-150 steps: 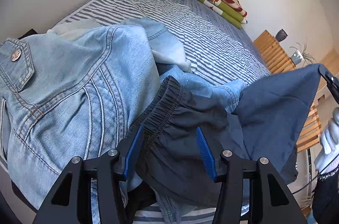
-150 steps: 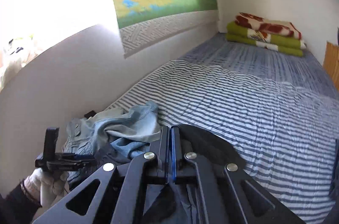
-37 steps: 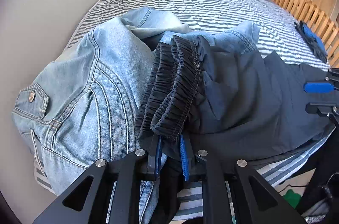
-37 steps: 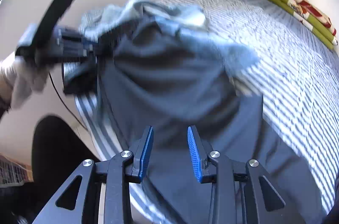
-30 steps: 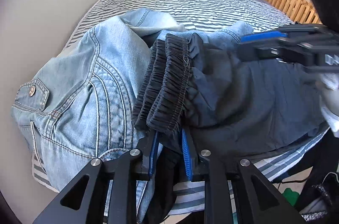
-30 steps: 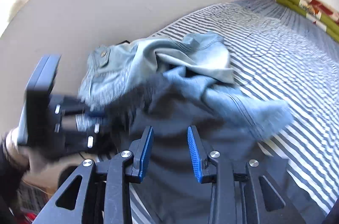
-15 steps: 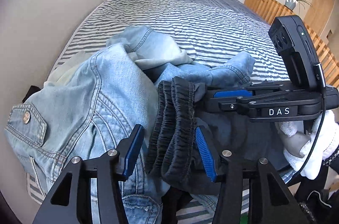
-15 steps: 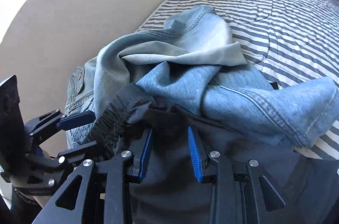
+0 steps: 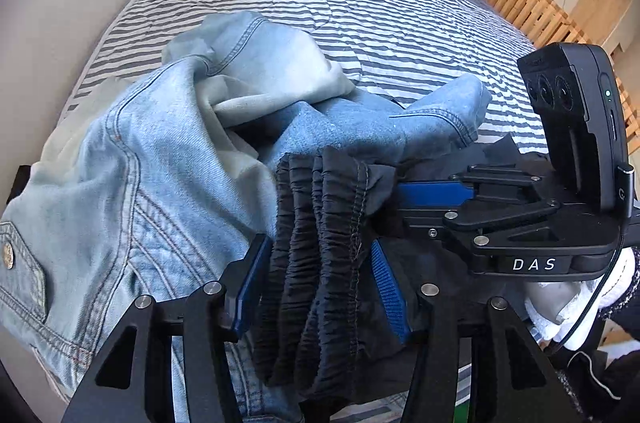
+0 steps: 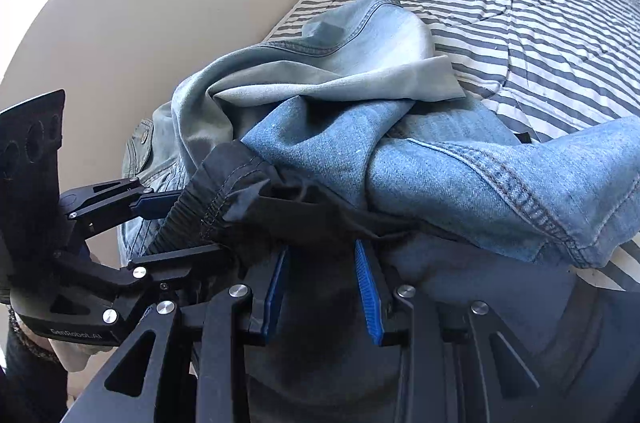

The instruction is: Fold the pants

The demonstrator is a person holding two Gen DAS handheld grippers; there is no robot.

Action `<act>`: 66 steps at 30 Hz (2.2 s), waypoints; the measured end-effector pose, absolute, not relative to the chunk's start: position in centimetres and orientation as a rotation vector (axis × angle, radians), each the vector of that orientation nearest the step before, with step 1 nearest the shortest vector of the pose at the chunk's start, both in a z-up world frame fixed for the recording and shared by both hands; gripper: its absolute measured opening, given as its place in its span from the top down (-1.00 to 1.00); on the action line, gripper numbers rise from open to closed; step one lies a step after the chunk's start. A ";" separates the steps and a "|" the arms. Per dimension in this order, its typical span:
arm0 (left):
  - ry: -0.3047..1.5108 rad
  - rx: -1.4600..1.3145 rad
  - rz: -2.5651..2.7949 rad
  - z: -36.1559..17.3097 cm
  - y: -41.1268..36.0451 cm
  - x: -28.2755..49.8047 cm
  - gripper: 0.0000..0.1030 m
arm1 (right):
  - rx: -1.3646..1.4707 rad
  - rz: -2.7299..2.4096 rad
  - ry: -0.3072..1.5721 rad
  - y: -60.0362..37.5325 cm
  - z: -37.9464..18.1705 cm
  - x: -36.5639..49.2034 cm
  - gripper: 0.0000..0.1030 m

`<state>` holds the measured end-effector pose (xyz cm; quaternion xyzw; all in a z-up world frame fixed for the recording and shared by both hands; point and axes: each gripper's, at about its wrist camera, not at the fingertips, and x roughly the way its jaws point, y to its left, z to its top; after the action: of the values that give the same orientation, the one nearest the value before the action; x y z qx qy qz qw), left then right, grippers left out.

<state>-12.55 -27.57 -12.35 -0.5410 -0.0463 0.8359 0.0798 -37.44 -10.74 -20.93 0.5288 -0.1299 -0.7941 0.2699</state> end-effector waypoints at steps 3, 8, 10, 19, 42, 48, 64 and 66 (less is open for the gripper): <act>-0.110 -1.616 2.535 -12.4 -26.7 -12.3 0.59 | 1.427 -2.127 -0.382 -10.4 -21.0 -37.7 0.40; -0.161 -1.475 2.641 -8.7 -27.2 -10.0 0.69 | 1.360 -2.093 -0.530 -7.2 -19.1 -35.4 0.40; -0.207 -1.416 2.676 -6.6 -28.3 -8.9 0.69 | 1.296 -2.126 -0.568 -4.3 -17.5 -32.9 0.40; -0.293 -1.307 2.949 1.1 -36.4 -6.4 0.70 | 1.354 -2.561 -0.629 13.5 -15.5 -18.7 0.40; -0.245 -1.734 2.981 -6.3 -38.9 -8.8 0.69 | 1.852 -2.816 -1.086 35.2 -20.0 0.8 0.16; -0.229 -1.750 2.986 -5.9 -38.0 -9.0 0.69 | 1.766 -2.608 -1.311 35.5 -22.8 -0.1 0.37; -0.266 -1.762 3.007 -5.1 -37.8 -9.2 0.69 | 1.619 -2.803 -0.961 42.7 -11.5 -6.4 0.86; -0.320 -1.759 3.013 -4.9 -38.6 -9.1 0.69 | 1.774 -2.723 -1.037 43.4 -15.6 -5.7 0.80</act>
<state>-9.07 -38.58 -4.88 -0.4938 -0.0898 0.8460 -0.1802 -5.73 43.39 -15.59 0.5153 -0.3012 -0.7909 -0.1348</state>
